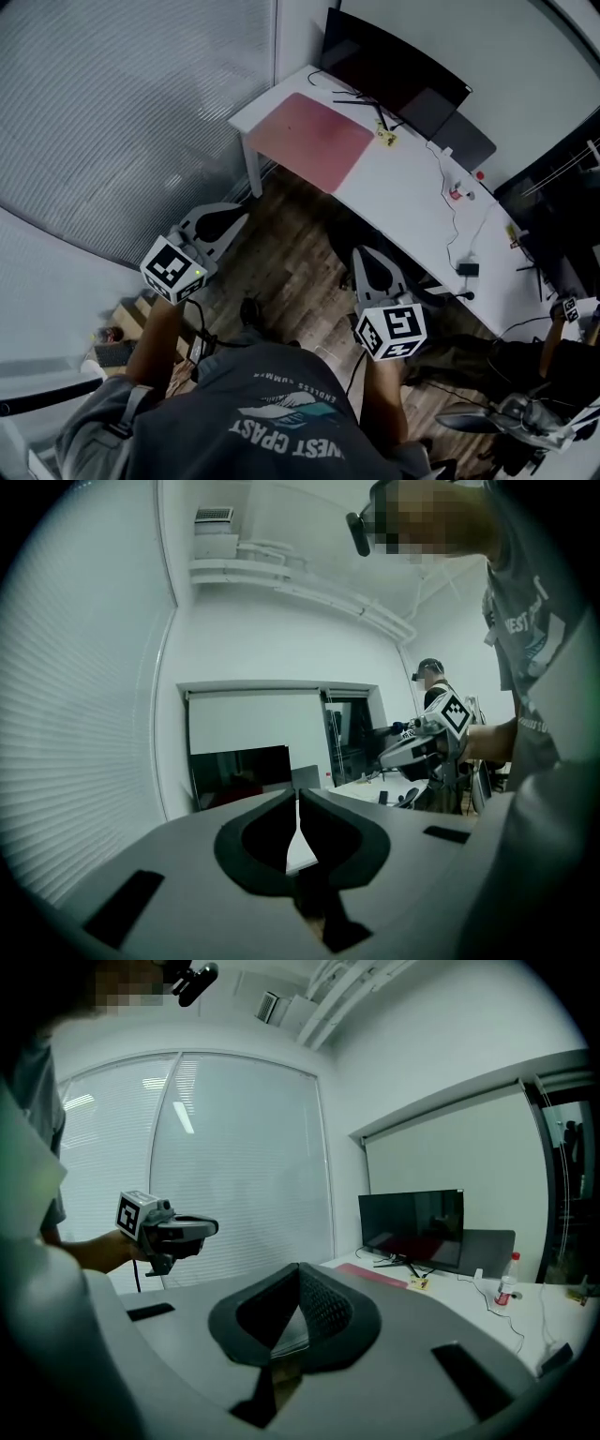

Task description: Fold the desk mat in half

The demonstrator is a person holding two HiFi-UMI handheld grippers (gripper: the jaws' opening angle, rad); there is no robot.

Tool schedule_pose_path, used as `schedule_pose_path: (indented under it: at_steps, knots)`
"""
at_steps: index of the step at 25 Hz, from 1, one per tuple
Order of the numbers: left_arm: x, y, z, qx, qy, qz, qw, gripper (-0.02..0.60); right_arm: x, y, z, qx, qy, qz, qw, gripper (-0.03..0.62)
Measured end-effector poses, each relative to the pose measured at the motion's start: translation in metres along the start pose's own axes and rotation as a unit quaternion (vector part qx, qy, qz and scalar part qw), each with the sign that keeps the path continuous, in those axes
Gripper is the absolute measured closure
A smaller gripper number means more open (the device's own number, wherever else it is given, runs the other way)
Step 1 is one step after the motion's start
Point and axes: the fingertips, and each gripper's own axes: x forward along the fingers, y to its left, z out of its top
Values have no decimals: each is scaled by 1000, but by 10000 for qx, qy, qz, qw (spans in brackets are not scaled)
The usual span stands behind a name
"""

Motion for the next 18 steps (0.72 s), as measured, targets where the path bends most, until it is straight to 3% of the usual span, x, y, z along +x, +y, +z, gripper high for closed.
schedule_pose_path:
  at_steps: [18]
  knots:
    - [38, 102, -21, -37, -141, -652, 9978, 555, 88, 0, 15, 70, 90, -670, 9977, 569]
